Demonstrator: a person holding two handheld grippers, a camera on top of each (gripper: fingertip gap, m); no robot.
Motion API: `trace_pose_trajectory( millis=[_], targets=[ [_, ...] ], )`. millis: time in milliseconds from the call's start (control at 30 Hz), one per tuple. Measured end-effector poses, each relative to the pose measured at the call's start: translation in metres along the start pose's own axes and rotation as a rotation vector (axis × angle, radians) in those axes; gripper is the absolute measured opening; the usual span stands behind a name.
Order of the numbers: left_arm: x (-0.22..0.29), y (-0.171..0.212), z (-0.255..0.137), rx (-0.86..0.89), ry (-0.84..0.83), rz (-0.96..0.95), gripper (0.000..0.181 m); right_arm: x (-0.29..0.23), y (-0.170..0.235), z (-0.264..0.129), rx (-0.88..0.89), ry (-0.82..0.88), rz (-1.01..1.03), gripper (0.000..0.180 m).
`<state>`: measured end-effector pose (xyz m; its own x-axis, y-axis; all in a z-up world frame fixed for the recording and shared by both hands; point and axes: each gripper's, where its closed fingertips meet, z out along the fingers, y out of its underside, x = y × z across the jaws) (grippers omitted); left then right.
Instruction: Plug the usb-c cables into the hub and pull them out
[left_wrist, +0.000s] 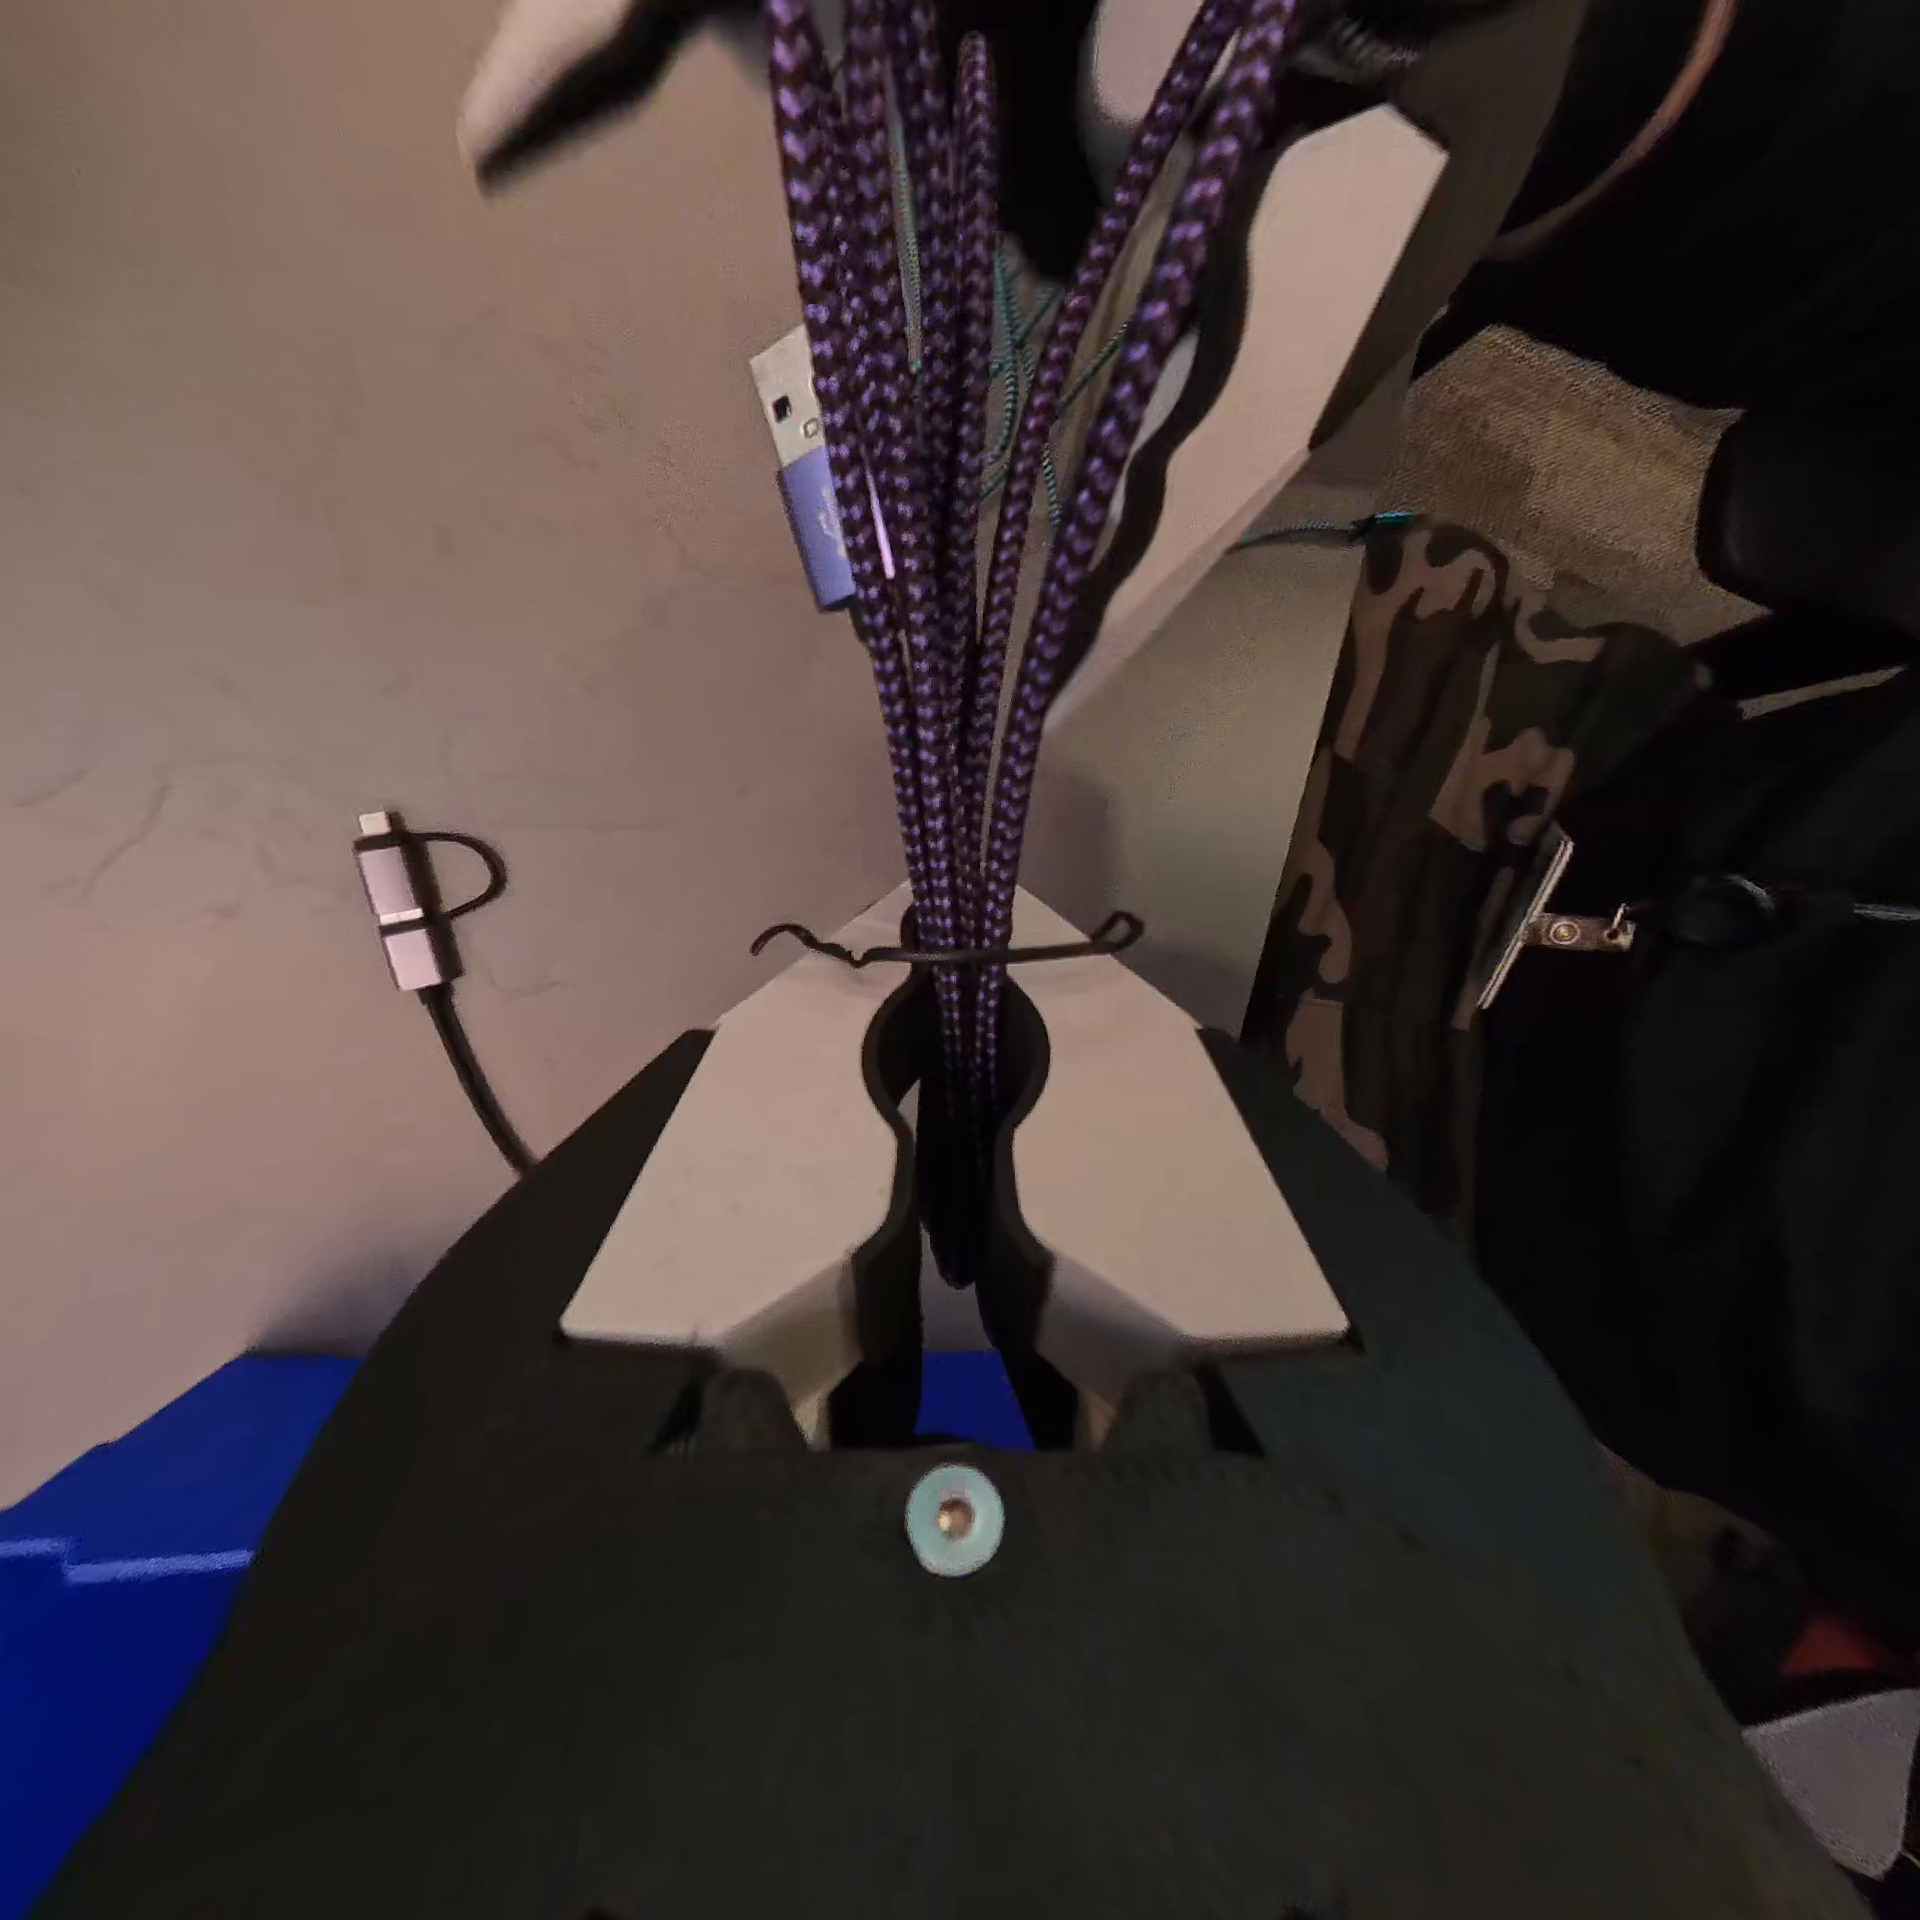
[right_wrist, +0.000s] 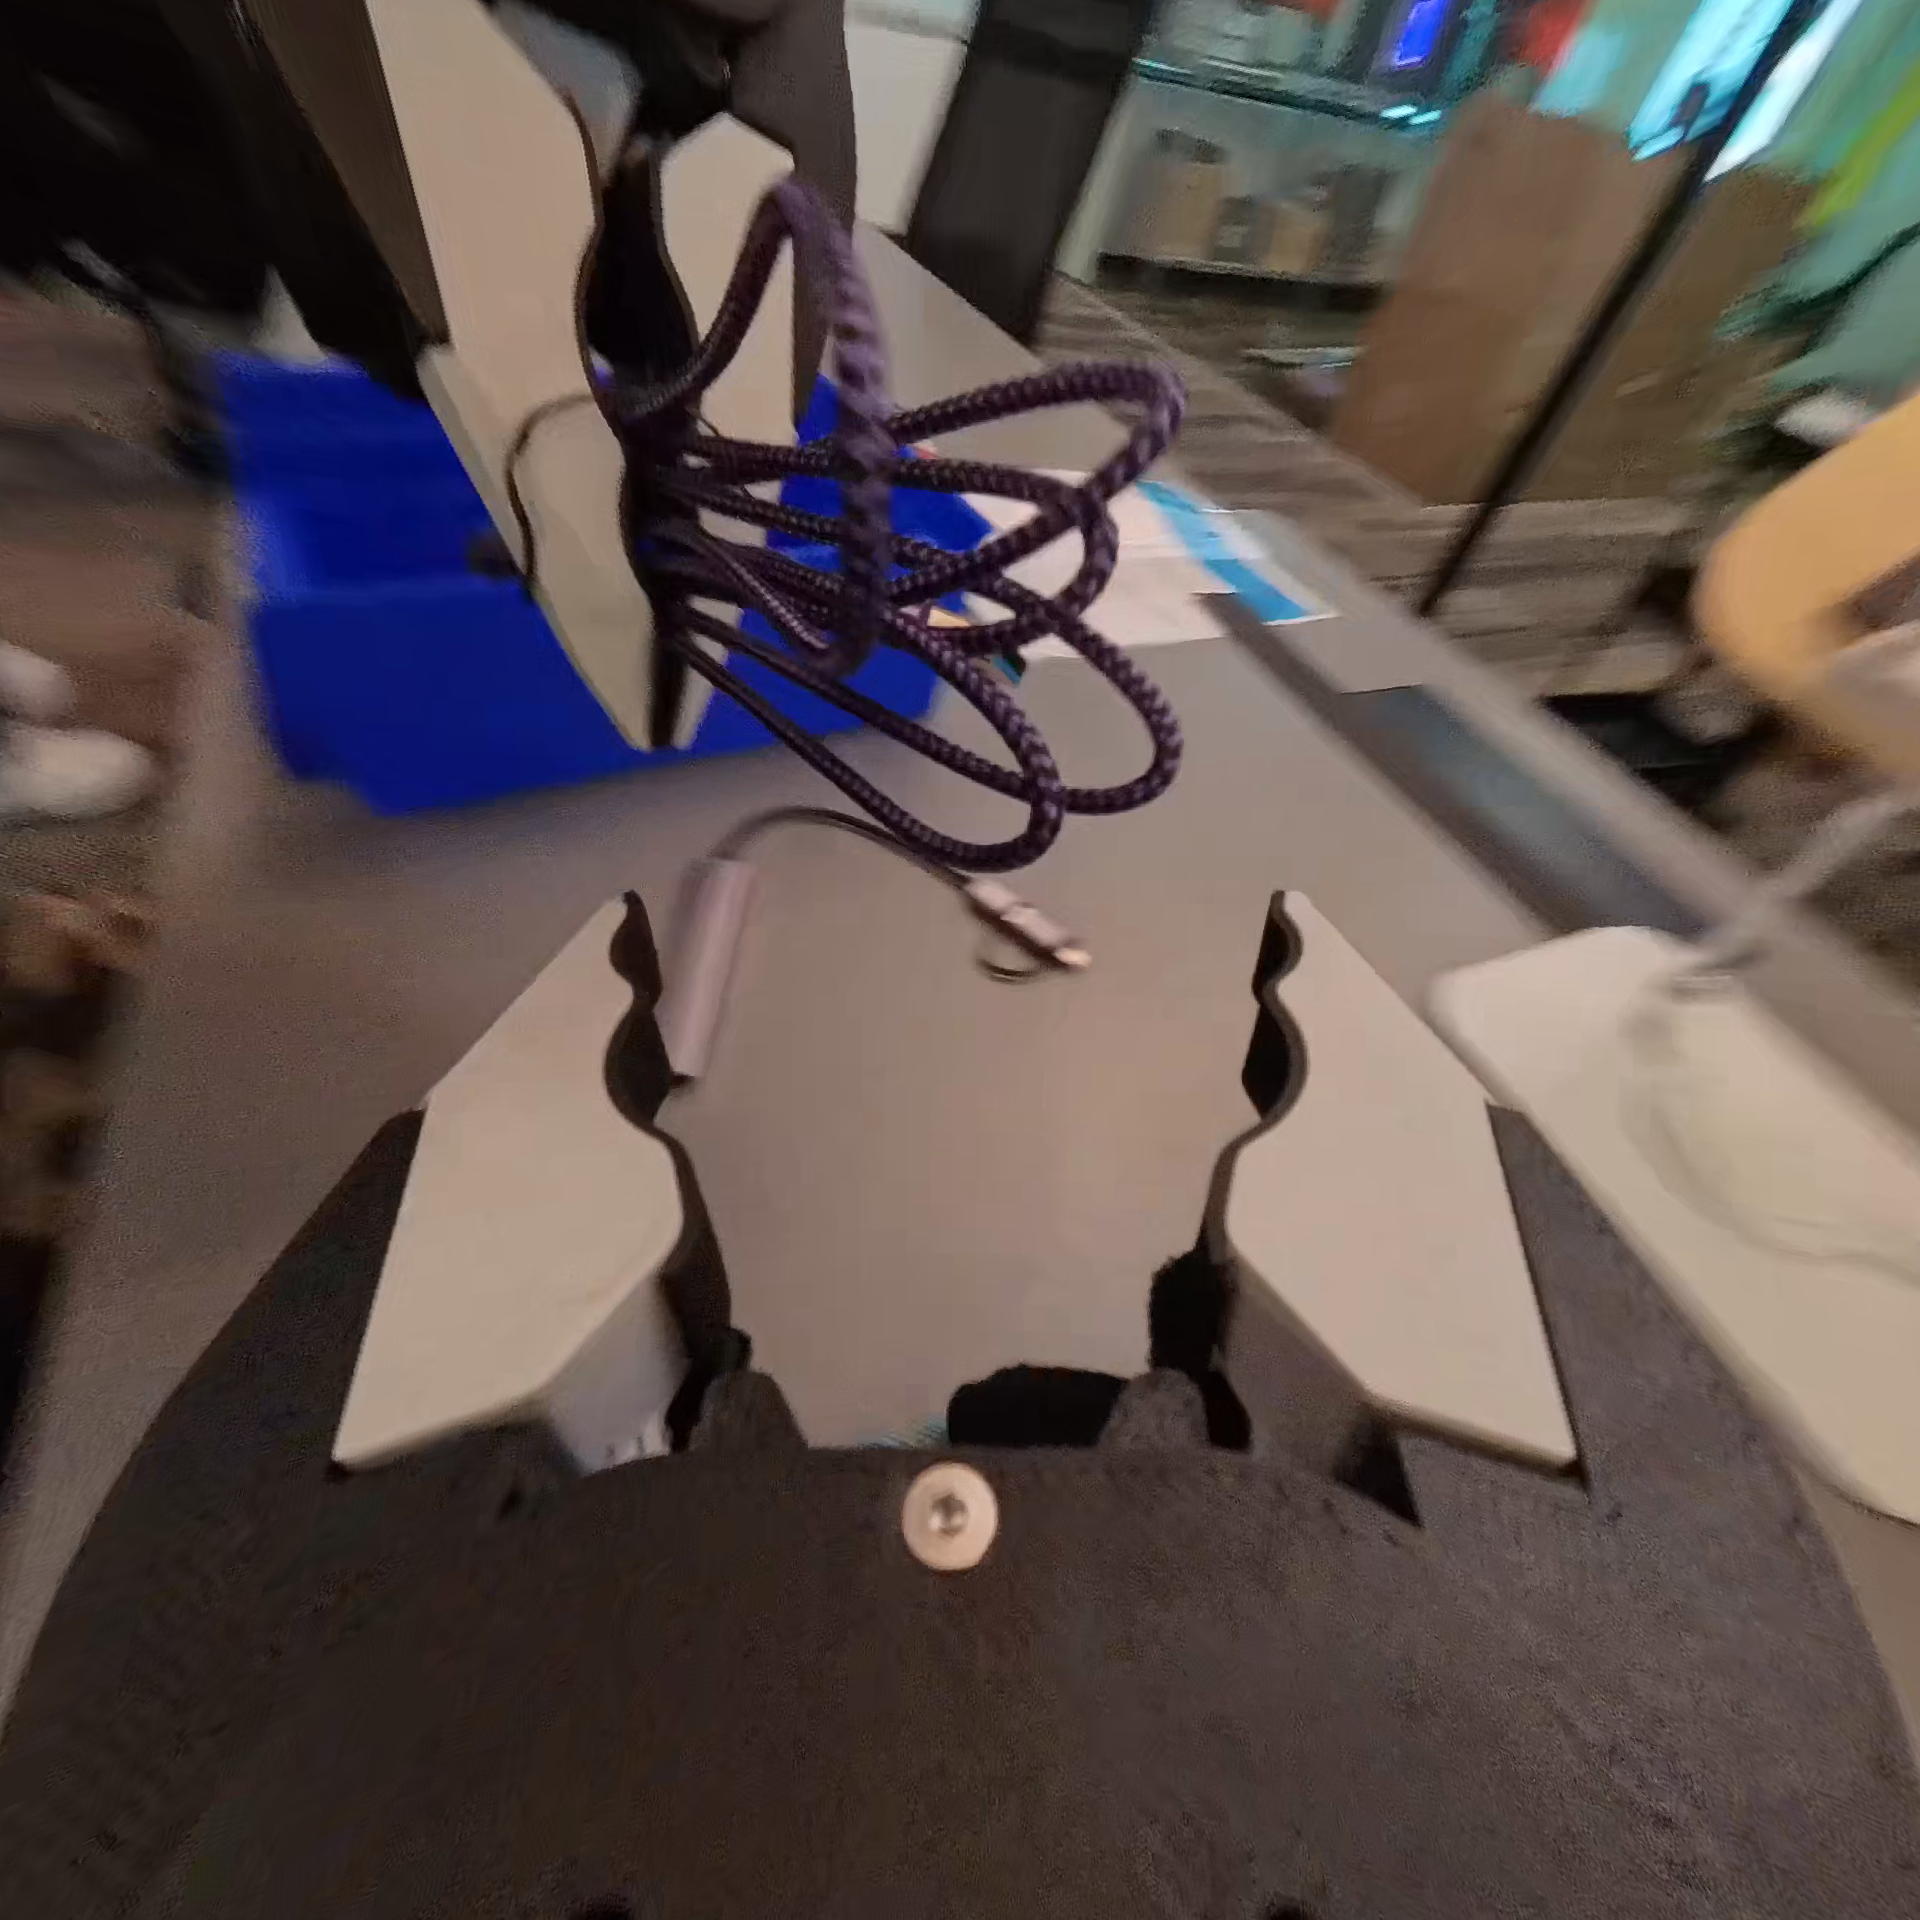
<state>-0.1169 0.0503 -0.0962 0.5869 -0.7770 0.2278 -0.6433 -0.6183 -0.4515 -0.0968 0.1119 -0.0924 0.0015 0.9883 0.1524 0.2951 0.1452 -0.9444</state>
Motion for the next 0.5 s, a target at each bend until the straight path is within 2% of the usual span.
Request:
trace_pose_trajectory(
  millis=[133,233,400,500],
  targets=[
    [-0.011,0.001,-0.003,-0.047,-0.013,-0.020,0.001,0.027,-0.028,-0.037,-0.110,0.379,-0.540,0.114],
    [-0.015,0.001,-0.002,-0.092,-0.027,-0.012,0.001,0.008,-0.052,-0.039,-0.186,0.461,-0.892,0.113],
    [-0.010,-0.009,0.005,-0.138,-0.025,0.006,0.000,-0.001,-0.043,-0.003,-0.356,0.435,-1.122,0.114],
    [-0.009,-0.015,0.007,-0.148,-0.036,0.010,0.000,0.007,-0.038,0.006,-0.385,0.466,-1.129,0.084]
  ],
)
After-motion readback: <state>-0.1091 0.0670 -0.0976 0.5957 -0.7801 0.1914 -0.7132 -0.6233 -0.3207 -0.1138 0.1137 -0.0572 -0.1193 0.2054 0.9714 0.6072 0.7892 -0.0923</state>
